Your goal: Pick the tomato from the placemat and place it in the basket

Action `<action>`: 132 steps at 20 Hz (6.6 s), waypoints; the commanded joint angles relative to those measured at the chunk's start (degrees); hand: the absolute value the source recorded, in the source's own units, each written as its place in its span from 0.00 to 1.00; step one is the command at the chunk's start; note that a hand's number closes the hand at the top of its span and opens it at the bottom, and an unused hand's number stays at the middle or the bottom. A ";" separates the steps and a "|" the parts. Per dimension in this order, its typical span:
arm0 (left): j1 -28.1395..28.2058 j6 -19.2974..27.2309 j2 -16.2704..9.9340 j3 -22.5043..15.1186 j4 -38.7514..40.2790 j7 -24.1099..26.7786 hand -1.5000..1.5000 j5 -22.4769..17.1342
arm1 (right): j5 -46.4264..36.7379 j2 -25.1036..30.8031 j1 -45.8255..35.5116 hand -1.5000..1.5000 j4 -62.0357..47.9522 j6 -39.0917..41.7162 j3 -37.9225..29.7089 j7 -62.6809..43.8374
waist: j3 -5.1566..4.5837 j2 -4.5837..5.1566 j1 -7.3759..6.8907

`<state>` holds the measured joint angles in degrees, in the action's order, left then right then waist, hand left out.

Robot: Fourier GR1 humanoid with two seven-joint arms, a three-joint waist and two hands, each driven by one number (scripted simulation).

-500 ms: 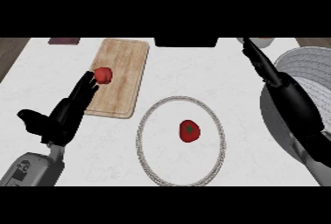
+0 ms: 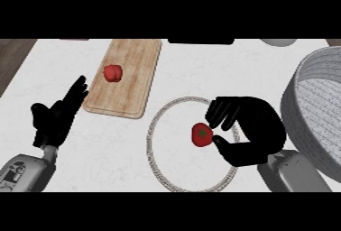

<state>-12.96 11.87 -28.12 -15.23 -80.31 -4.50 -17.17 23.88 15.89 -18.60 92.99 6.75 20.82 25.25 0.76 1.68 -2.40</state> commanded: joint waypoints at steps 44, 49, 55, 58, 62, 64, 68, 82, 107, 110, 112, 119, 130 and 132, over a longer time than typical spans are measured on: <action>-0.06 -5.49 8.21 8.96 4.51 -5.60 0.50 13.85 | -39.36 12.63 2.82 0.00 0.07 20.08 -10.20 -13.47 | -0.76 -1.68 2.36; 1.24 -4.61 9.51 9.70 1.18 -7.77 0.50 15.30 | -47.24 6.90 4.08 0.00 -7.35 15.47 -6.07 -7.95 | -0.75 -1.65 2.18; -0.88 -5.21 11.51 11.02 1.95 -8.47 0.50 17.85 | -52.45 1.20 -0.20 0.00 -16.07 13.28 -6.23 -5.25 | -0.75 -1.62 2.19; 0.25 -5.91 12.68 11.03 1.51 -8.63 0.50 19.06 | -54.94 -1.60 -1.00 0.00 -16.90 12.03 -6.16 -5.76 | -0.75 -1.66 2.17; -1.59 -7.87 12.89 14.27 2.20 -9.61 0.50 19.27 | -57.38 -3.09 0.29 0.00 -17.81 12.23 -7.19 -3.66 | -0.75 -1.67 2.32; 1.09 -7.97 13.31 14.40 0.14 -9.10 0.50 20.20 | -58.61 -4.64 0.75 0.00 -16.32 12.11 -6.60 -4.21 | -0.75 -1.70 2.30; 1.61 -9.22 14.40 14.28 1.90 -7.33 0.50 21.07 | -59.69 -8.03 -1.47 0.00 -15.76 13.14 -6.61 -8.99 | -0.76 -1.70 2.31; 0.25 -13.15 14.18 19.35 3.31 -6.41 0.50 21.56 | -65.40 -11.22 -3.90 0.00 -26.62 13.34 -7.86 -5.02 | -0.76 -1.65 2.24; -0.02 -12.35 17.21 18.99 -0.35 -9.25 0.50 25.42 | -84.34 -11.74 0.07 1.00 -31.84 -5.42 -3.46 -4.09 | -0.77 -1.87 2.68; 2.60 -12.79 16.79 20.01 -1.33 -9.65 0.50 24.21 | -91.95 -6.69 3.88 1.00 -29.33 -5.16 -2.25 -15.03 | -0.95 -2.70 3.81; 2.89 -12.56 16.80 20.17 -0.28 -9.34 0.50 24.48 | -95.65 -4.71 5.67 1.00 -26.41 -3.98 -0.83 -19.51 | -1.02 -2.71 4.69; 4.06 -13.64 15.27 21.12 -3.95 -10.79 0.50 23.59 | -92.23 -5.57 23.71 1.00 4.23 2.51 2.57 -26.68 | -0.80 -2.47 4.21; 2.71 -11.81 17.46 19.37 -0.54 -8.80 0.50 25.91 | -68.95 -15.73 27.32 1.00 43.24 18.98 -4.13 -40.50 | -0.84 -2.09 4.34; 2.25 -13.95 15.55 21.23 -1.41 -9.47 0.50 23.66 | -65.39 -15.79 26.45 1.00 50.55 21.41 -4.71 -46.75 | -0.86 -2.09 3.66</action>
<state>-10.39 -0.71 -11.17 4.81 -81.14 -13.60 7.73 -48.28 1.61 7.76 130.60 23.35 18.72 -13.80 -0.09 -0.46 1.72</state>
